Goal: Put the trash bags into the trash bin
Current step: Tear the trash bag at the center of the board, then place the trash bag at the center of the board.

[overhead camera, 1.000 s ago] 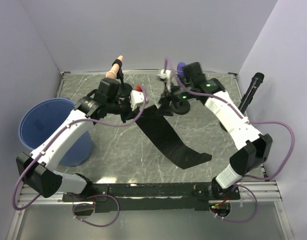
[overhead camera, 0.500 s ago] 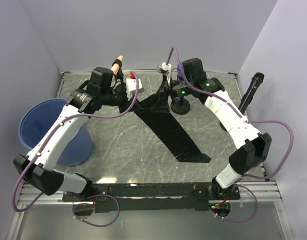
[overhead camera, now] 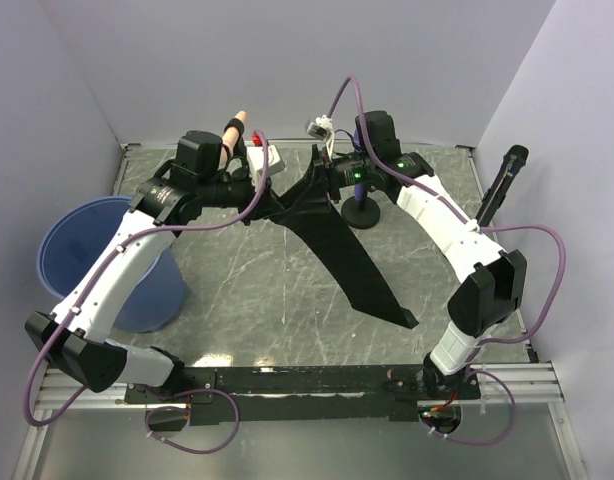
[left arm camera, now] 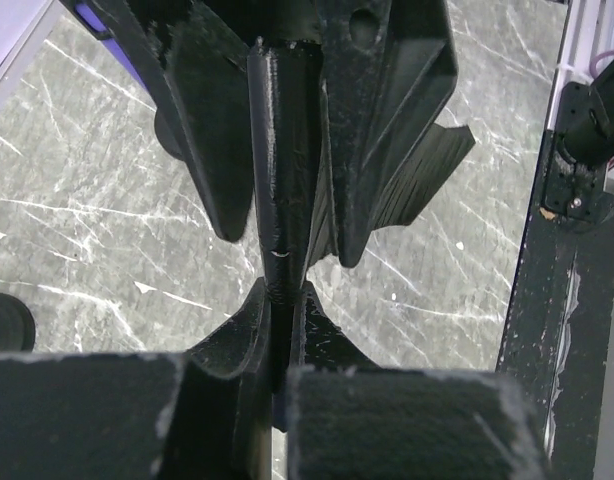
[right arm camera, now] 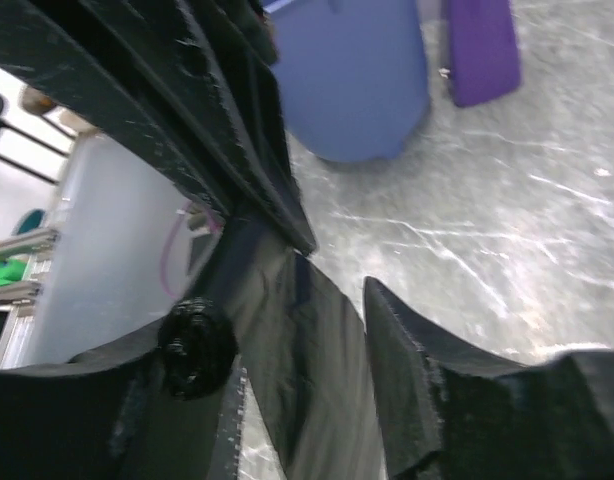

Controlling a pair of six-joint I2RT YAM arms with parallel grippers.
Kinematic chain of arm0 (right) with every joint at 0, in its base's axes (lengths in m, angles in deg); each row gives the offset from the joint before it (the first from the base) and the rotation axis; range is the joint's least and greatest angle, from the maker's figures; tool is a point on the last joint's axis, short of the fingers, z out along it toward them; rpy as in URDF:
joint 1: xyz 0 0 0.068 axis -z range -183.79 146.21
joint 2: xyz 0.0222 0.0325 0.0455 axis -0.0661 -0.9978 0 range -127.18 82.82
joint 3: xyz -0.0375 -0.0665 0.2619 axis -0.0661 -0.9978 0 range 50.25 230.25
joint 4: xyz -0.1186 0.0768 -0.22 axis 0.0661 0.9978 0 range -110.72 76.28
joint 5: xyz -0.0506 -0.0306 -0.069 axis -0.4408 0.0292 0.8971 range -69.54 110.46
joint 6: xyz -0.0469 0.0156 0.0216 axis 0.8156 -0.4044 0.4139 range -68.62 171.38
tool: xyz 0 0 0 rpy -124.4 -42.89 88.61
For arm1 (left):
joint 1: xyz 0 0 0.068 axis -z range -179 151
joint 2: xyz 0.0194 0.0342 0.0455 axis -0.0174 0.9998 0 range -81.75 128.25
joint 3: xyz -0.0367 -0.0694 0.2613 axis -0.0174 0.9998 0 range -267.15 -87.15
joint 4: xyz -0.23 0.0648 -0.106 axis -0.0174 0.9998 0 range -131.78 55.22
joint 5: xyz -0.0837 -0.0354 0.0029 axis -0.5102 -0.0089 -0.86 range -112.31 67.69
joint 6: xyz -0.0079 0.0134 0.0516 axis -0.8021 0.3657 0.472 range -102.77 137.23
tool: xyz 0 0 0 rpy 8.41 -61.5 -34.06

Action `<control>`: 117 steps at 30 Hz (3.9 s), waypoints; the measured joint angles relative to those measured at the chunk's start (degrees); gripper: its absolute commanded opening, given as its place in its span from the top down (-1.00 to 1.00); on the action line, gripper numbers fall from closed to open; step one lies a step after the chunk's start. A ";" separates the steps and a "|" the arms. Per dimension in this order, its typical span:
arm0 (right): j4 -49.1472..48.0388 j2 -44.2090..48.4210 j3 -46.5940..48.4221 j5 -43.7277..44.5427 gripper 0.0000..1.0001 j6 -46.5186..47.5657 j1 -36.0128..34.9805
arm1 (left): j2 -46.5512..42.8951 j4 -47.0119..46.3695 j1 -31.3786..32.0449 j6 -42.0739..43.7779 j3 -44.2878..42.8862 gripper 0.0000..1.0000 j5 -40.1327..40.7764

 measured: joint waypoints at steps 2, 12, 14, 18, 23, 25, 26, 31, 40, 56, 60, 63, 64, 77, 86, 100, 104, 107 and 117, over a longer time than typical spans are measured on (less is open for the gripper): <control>-1.60 -0.22 -0.20 -1.36 -0.14 -1.62 -0.09 | 0.00 -0.22 -0.15 -0.63 0.00 0.99 0.04; -4.02 -0.44 -0.98 -2.89 -0.22 -4.57 -0.11 | 0.00 -1.16 -0.63 -2.67 0.02 0.99 -0.33; -3.98 -0.52 -1.01 -2.78 -0.43 -4.66 -0.13 | 0.00 -1.46 -0.76 -2.89 0.04 0.99 -0.48; -3.39 -0.68 -0.98 -1.44 -0.30 -3.30 -0.35 | 0.00 -2.05 -0.92 -3.69 0.04 0.99 -0.85; -3.13 -0.68 -0.98 -0.98 0.04 -2.54 -0.76 | 0.00 -2.69 -1.09 -4.09 0.11 0.99 -1.16; -3.48 -0.68 -1.01 -1.09 0.30 -3.04 -0.79 | 0.00 -2.69 -1.25 -4.24 0.15 0.99 -1.14; -3.65 -0.70 -0.98 -1.14 0.41 -3.13 -0.85 | 0.00 -2.71 -1.36 -4.26 0.17 0.99 -1.14; -4.48 -0.70 -0.98 -2.23 1.00 -3.61 -1.09 | 0.00 -2.71 -1.73 -4.74 0.22 0.99 -0.85; -14.43 -1.09 -4.52 -9.44 1.00 -13.94 0.42 | -0.11 -5.51 -2.38 -10.25 1.20 0.99 -0.92; -52.74 -4.55 -7.98 -14.45 1.00 -51.52 2.97 | 4.57 -18.05 -4.02 -22.49 1.22 0.99 -3.10; -52.30 -4.11 -8.76 -13.07 1.00 -51.76 3.23 | 4.85 -19.76 -4.55 -23.96 1.99 0.99 -3.15; -48.35 -2.36 -10.27 -11.50 1.00 -49.57 3.56 | 4.85 -20.87 -4.98 -25.11 3.10 0.99 -4.22; -47.58 -1.64 -10.86 -11.17 1.00 -49.22 3.72 | 4.87 -21.29 -5.09 -25.29 3.39 0.99 -4.94; -43.95 9.53 -17.44 -16.11 1.00 -42.49 11.37 | 4.83 -21.90 -9.31 -24.06 8.07 0.99 -10.95; -16.57 9.18 -10.27 -12.09 1.00 -20.63 10.49 | 3.15 -20.35 -9.20 -21.35 12.52 0.99 3.74; -3.06 26.75 -13.75 21.68 1.00 1.97 10.01 | 8.11 -18.23 -10.75 -20.09 27.06 0.93 53.51; -3.82 26.97 -15.43 26.53 1.00 1.77 10.01 | 17.16 -19.91 -11.74 -24.28 22.67 0.97 70.10; -3.67 26.97 -16.52 29.14 1.00 1.79 10.03 | 24.17 -21.92 -12.17 -25.55 19.67 0.30 79.65; -3.50 29.03 -17.27 29.46 1.00 3.10 10.03 | 28.72 -19.58 -12.76 -27.30 14.64 -0.43 82.82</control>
